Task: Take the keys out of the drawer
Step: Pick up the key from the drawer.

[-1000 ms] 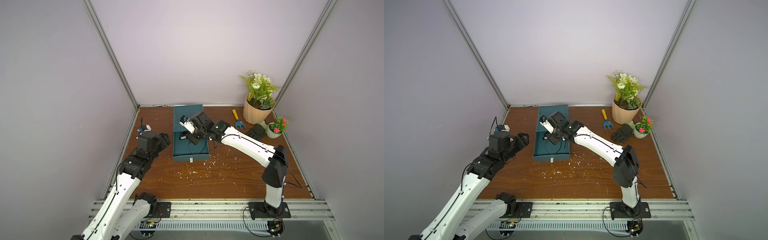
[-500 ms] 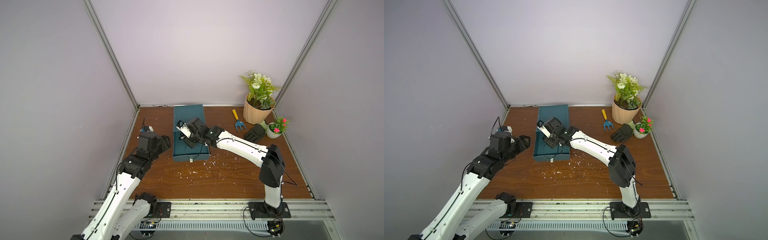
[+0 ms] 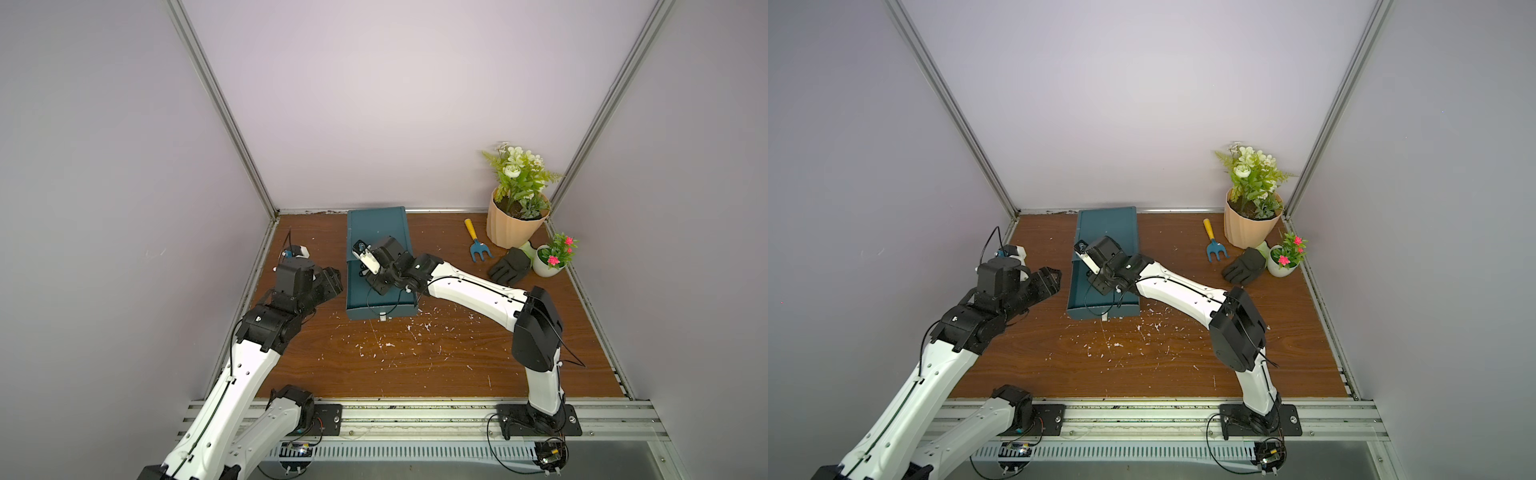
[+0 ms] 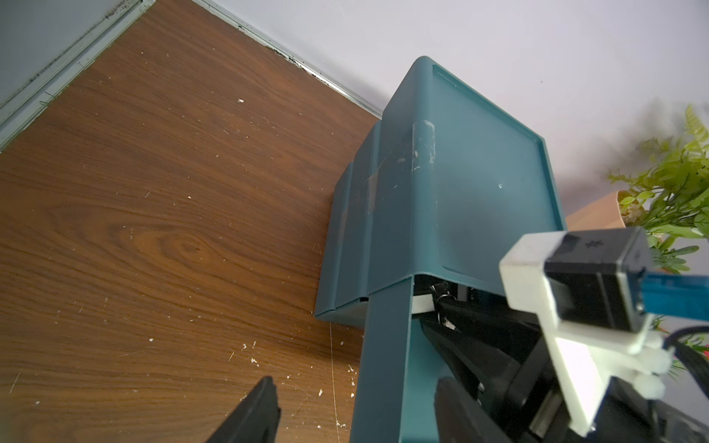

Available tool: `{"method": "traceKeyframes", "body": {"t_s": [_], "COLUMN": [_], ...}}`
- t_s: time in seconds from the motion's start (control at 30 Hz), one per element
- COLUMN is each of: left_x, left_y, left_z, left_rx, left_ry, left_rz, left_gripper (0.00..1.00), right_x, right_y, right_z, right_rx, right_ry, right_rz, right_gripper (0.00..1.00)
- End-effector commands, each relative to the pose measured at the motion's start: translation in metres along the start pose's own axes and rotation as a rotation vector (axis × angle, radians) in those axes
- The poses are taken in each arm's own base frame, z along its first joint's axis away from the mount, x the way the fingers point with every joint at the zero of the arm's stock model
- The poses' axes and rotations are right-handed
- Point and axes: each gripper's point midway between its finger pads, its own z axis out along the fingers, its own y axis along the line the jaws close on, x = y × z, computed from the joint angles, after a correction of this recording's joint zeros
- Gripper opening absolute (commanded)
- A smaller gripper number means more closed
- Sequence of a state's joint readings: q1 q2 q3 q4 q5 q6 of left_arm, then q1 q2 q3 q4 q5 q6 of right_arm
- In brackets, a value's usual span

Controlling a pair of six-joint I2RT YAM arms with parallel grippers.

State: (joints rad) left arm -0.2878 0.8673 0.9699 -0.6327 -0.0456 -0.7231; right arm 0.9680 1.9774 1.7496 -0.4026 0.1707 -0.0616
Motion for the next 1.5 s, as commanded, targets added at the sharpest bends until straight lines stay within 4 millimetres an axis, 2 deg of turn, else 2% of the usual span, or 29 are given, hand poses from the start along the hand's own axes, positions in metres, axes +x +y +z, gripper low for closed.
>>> {"method": "traceKeyframes", "body": {"t_s": [0.0,0.13,0.4,0.6,0.73,0.8,0.93,1.17,1.33,1.47], "left_x": [-0.007,-0.005,-0.001,0.002,0.0,0.0,0.001,-0.001,0.0,-0.001], "left_y": [-0.002,-0.002,-0.003,-0.003,-0.006,-0.009,-0.01,-0.013,-0.014,-0.014], "left_z": [-0.006,-0.006,-0.006,-0.009,-0.01,-0.01,-0.009,-0.01,-0.009,-0.01], "left_rx": [0.007,0.009,0.026,0.031,0.042,0.058,0.064,0.071,0.075,0.075], "left_ry": [-0.013,-0.008,0.004,0.014,0.013,0.016,0.018,0.017,0.028,0.022], "left_rz": [0.022,0.018,0.022,0.03,0.049,0.065,0.093,0.119,0.127,0.126], "left_gripper": [0.7,0.7,0.7,0.7,0.7,0.7,0.71,0.71,0.71,0.71], "right_x": [0.0,-0.002,-0.04,-0.051,-0.039,-0.03,-0.016,-0.005,0.002,0.005], "right_y": [0.013,0.021,0.007,-0.001,0.0,0.001,-0.002,-0.009,-0.008,-0.001], "right_z": [-0.022,-0.036,-0.043,-0.045,-0.04,-0.035,-0.025,-0.015,-0.007,-0.005], "right_rx": [-0.102,-0.163,-0.108,-0.069,-0.064,-0.067,-0.036,0.015,0.017,-0.018], "right_ry": [-0.01,-0.021,-0.109,-0.114,-0.084,-0.061,-0.022,0.018,0.041,0.051], "right_rz": [0.048,0.045,0.046,0.049,0.037,0.029,0.023,0.018,0.014,0.01], "right_gripper": [0.26,0.23,0.26,0.3,0.38,0.39,0.39,0.39,0.39,0.35]}}
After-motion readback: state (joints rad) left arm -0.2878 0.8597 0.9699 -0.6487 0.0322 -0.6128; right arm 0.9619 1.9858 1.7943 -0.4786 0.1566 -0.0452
